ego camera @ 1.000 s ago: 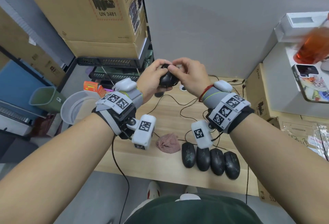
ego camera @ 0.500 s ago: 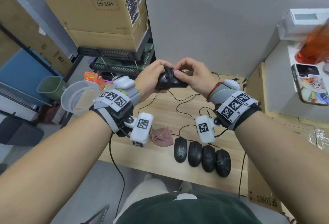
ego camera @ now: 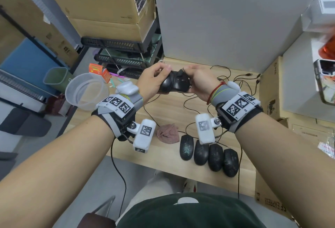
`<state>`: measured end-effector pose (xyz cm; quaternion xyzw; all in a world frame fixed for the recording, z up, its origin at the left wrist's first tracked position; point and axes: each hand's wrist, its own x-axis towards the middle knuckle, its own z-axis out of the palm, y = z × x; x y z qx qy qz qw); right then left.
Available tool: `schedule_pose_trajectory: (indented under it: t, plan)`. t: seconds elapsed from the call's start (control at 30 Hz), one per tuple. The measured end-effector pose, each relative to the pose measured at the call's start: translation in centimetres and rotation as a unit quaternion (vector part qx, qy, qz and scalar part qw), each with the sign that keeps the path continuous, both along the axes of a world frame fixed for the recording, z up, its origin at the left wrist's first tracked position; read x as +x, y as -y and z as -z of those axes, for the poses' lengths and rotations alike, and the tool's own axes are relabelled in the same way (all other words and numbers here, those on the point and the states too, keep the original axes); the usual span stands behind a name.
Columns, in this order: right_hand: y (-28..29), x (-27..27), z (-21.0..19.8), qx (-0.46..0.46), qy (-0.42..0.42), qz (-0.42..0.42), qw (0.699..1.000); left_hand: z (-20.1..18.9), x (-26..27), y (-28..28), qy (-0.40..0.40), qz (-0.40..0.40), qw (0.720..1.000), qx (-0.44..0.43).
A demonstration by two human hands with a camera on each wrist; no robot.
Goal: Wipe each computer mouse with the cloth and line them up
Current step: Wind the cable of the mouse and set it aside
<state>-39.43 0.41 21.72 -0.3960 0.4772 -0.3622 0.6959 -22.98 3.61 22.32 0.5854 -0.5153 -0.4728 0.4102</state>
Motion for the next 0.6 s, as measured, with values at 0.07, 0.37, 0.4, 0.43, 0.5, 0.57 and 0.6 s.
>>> schedule_pose_trajectory:
  t: [0.07, 0.37, 0.4, 0.43, 0.5, 0.57, 0.6]
  plan:
    - [0.4, 0.1, 0.2, -0.016, -0.003, -0.025, 1.000, 0.2, 0.5, 0.8, -0.010, -0.004, 1.000, 0.006]
    - [2.8, 2.1, 1.2, -0.133, -0.176, 0.040, 0.975, 1.4, 1.9, 3.6, -0.060, 0.080, 0.989, 0.108]
    - [3.1, 2.4, 1.4, -0.131, -0.189, 0.035, 0.972, 1.6, 2.1, 4.0, -0.056, 0.078, 0.989, 0.113]
    - [3.4, 2.6, 1.7, -0.124, -0.190, 0.028, 0.973, 1.9, 2.5, 4.4, -0.052, 0.072, 0.989, 0.116]
    - [3.9, 3.1, 2.2, -0.108, -0.158, 0.001, 0.981, 2.6, 3.4, 5.5, -0.042, 0.056, 0.991, 0.111]
    - [4.1, 3.2, 2.6, -0.100, -0.107, -0.019, 0.989, 3.0, 4.0, 6.1, -0.029, 0.058, 0.993, 0.102]
    - [4.4, 3.4, 2.9, -0.097, -0.097, -0.018, 0.990, 3.2, 4.5, 6.5, -0.025, 0.069, 0.992, 0.102]
